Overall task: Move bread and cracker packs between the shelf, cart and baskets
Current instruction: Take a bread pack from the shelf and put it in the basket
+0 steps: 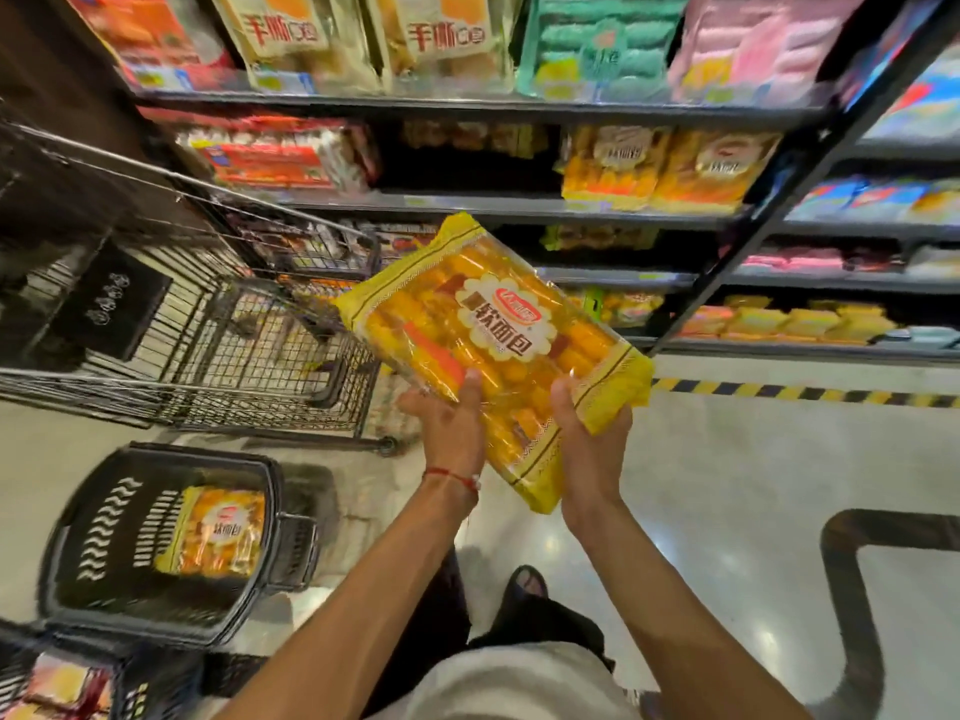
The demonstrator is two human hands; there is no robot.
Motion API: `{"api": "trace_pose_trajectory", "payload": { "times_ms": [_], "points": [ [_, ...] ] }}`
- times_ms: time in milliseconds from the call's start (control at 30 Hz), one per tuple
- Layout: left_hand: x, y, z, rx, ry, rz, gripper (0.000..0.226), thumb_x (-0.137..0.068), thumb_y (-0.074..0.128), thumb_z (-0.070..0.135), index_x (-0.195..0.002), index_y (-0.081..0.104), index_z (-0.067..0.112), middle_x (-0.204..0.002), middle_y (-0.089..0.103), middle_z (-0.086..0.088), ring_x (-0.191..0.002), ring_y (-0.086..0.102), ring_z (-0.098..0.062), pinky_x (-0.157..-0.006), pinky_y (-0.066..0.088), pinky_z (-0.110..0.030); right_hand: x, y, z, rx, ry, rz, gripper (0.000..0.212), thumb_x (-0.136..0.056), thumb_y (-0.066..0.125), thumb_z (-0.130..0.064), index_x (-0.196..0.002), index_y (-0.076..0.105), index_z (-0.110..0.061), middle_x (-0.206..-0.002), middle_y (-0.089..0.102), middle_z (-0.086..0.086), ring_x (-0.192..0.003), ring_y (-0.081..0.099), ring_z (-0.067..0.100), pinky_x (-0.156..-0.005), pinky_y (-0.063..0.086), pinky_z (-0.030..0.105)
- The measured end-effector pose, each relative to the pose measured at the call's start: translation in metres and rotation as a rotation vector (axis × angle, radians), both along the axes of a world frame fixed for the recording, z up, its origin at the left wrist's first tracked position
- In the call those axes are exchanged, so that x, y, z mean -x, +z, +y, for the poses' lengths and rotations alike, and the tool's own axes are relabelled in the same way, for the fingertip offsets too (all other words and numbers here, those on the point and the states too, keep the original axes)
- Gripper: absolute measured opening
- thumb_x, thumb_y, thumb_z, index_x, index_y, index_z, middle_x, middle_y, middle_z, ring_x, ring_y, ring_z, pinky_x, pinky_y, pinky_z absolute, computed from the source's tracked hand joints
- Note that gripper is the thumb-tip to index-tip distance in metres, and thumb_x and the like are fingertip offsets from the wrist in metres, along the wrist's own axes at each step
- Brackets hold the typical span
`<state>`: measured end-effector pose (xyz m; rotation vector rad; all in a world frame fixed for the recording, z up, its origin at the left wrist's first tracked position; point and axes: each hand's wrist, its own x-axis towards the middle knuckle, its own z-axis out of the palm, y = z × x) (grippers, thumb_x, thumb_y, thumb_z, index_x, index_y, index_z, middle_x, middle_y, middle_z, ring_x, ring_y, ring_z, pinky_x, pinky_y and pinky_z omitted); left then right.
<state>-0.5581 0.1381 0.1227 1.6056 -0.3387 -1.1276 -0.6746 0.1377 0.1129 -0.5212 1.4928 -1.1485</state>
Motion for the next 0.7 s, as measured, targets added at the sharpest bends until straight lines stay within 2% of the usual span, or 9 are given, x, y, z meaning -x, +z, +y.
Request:
{"api": "trace_pose_trajectory", "payload": {
  "times_ms": [100,133,233,333,433,500,567,667,700],
  "points": [
    [-0.003,-0.007,-0.025,-0.059,-0.021,0.058,0.107,-0.084,0.072,0.062,-0.161,0.015,0.013,-0.154,0.042,0.001,-0.135,0.051,-0.022,-0.116,0.04,-0.046,0.005,0.001,-0.03,0.024,0.01,0.126,0.101,-0.078,0.085,-0.058,-0.16,0.03,-0.04,-0.148,0.059,-0.008,-0.131,0.061,0.018,-0.109,0.052,0.054],
    [-0.005,-0.01,-0.033,-0.079,-0.043,0.099,0.106,-0.081,0.074,0.063,-0.16,0.021,0.014,-0.153,0.045,-0.001,-0.132,0.054,-0.022,-0.114,0.043,-0.047,0.005,0.003,-0.042,0.035,0.01,0.177,0.102,-0.079,0.084,-0.058,-0.161,0.028,-0.037,-0.151,0.056,-0.007,-0.135,0.057,0.019,-0.112,0.049,0.052],
    [-0.026,-0.024,-0.058,-0.181,-0.153,0.154,0.079,-0.081,0.075,0.058,-0.145,0.048,0.019,-0.147,0.052,-0.005,-0.126,0.057,-0.025,-0.105,0.048,-0.049,0.01,0.003,-0.079,0.072,0.008,0.274,0.096,-0.088,0.082,-0.044,-0.164,0.026,-0.027,-0.155,0.051,-0.004,-0.14,0.051,0.02,-0.116,0.044,0.045],
    [-0.061,-0.029,-0.083,-0.306,-0.168,-0.059,0.094,-0.075,0.077,0.057,-0.146,0.04,0.008,-0.149,0.047,-0.012,-0.135,0.05,-0.029,-0.109,0.043,-0.044,0.013,0.008,-0.114,0.114,0.004,0.326,0.095,-0.086,0.083,-0.046,-0.163,0.03,-0.027,-0.154,0.053,-0.003,-0.139,0.053,0.02,-0.115,0.046,0.049],
    [-0.098,-0.018,-0.115,-0.156,-0.121,-0.287,0.06,-0.089,0.073,0.039,-0.132,0.048,0.005,-0.125,0.058,-0.006,-0.123,0.059,-0.006,-0.099,0.042,-0.03,0.022,0.015,-0.141,0.123,0.049,0.335,0.099,-0.085,0.083,-0.047,-0.164,0.026,-0.029,-0.154,0.053,-0.004,-0.138,0.054,0.016,-0.115,0.047,0.046],
    [-0.12,-0.018,-0.143,-0.115,-0.233,-0.382,0.078,-0.09,0.069,0.051,-0.146,0.043,0.003,-0.147,0.049,-0.012,-0.136,0.049,-0.021,-0.111,0.039,-0.041,0.032,0.021,-0.154,0.164,0.12,0.311,0.088,-0.086,0.081,-0.039,-0.16,0.032,-0.031,-0.145,0.061,-0.007,-0.128,0.062,0.008,-0.105,0.054,0.032],
    [-0.129,-0.009,-0.174,-0.076,-0.326,-0.384,0.09,-0.089,0.066,0.064,-0.152,0.037,0.007,-0.155,0.043,-0.01,-0.14,0.044,-0.026,-0.117,0.036,-0.044,0.04,0.022,-0.168,0.202,0.227,0.327,0.07,-0.092,0.078,-0.029,-0.153,0.043,-0.03,-0.135,0.068,-0.01,-0.116,0.068,0.0,-0.089,0.058,0.018],
    [-0.134,-0.009,-0.205,-0.073,-0.39,-0.268,0.09,-0.089,0.065,0.062,-0.157,0.03,0.014,-0.149,0.043,0.002,-0.138,0.042,-0.019,-0.111,0.033,-0.035,0.047,0.018,-0.184,0.192,0.332,0.312,0.076,-0.092,0.077,-0.028,-0.158,0.039,-0.027,-0.135,0.069,-0.009,-0.114,0.069,0.003,-0.084,0.059,0.018],
    [-0.133,-0.011,-0.211,-0.08,-0.408,-0.235,0.097,-0.085,0.068,0.064,-0.159,0.026,0.016,-0.152,0.042,0.001,-0.141,0.041,-0.021,-0.112,0.032,-0.037,0.05,0.014,-0.19,0.194,0.359,0.303,0.076,-0.092,0.077,-0.028,-0.158,0.039,-0.028,-0.134,0.069,-0.009,-0.114,0.07,0.004,-0.084,0.06,0.02]
  ]
}}
